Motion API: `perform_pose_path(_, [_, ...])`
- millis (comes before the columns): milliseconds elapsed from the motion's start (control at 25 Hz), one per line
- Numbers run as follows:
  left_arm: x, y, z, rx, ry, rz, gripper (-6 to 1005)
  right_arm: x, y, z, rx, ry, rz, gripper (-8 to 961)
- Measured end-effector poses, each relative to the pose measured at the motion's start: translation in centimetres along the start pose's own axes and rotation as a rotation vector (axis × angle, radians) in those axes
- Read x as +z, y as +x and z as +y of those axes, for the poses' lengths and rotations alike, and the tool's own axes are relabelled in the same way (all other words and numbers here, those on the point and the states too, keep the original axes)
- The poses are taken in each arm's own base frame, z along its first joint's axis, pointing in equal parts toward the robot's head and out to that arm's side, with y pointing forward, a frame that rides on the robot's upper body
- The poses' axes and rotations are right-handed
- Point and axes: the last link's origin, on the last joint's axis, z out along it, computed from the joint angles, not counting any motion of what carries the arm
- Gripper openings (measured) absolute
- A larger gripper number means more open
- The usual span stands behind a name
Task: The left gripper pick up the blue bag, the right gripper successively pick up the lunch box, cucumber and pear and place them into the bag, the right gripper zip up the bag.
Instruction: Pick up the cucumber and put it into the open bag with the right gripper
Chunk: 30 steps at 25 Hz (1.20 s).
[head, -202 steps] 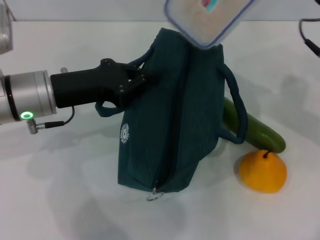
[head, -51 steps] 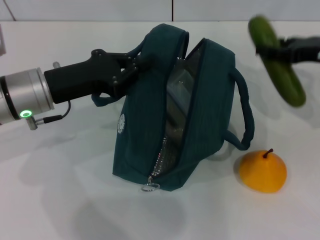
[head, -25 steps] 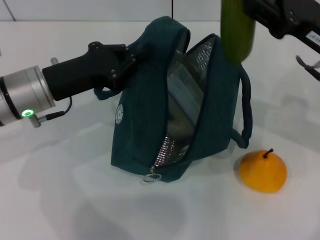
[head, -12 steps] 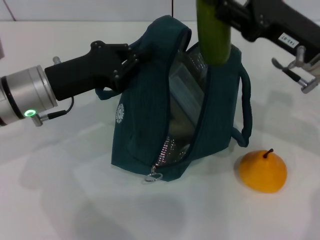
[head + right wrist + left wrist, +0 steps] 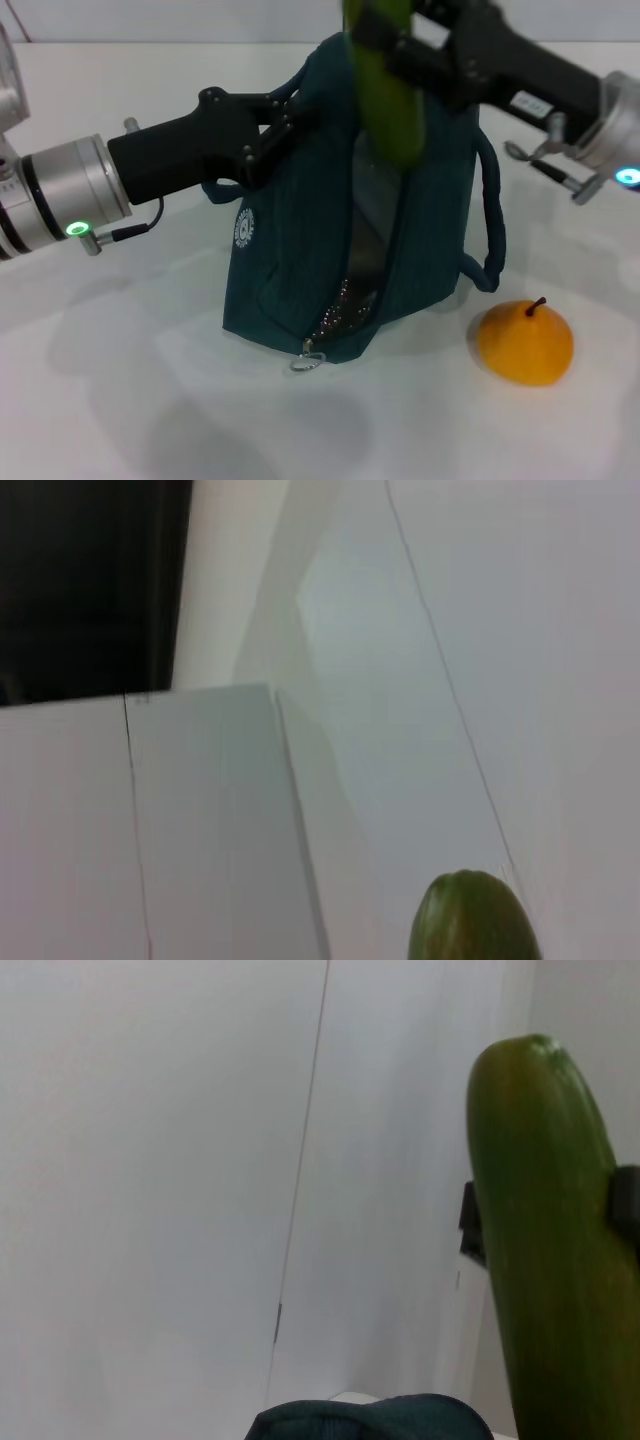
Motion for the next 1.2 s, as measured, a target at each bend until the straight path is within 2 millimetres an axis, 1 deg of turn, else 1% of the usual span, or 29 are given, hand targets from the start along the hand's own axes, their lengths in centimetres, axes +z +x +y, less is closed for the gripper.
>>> perform_pose_path(200, [-0.5,-0.2,0.0,-0.002,0.013,-0.001,35,2.1,1.6,1.0,-0.003,0.006,0.053,604])
perform_pose_path(320, [-0.8,-0.2,-0.1,0.001,0.020,-0.001,36,2.5,2.2,2.0,-0.041,-0.007,0.063,604])
perform_pose_path(440, [-1.0,-0.1,-0.3,0.002,0.031,0.004,36,2.3,2.5,2.5,-0.044,-0.018,0.065,604])
perform_pose_path(560, [-1.3,0.0,-0.5,0.001,0.045,0.010,36,1.8,3.0,2.7,-0.035,-0.011,0.077,604])
perform_pose_path(760, [-1.6,-0.1,-0.5,-0.001,0.052,0.008,36,0.2,3.7,3.1,-0.076,0.022,0.082,603])
perform_pose_path(920, [-1.7,-0.2,-0.5,-0.001,0.050,0.007,36,-0.5,4.3,3.1,-0.089,0.047,0.100,603])
perform_pose_path(1200, [-1.6,-0.2,-0.4,-0.001,0.047,0.006,36,-0.6,4.7,3.1,-0.096,0.044,0.124,603])
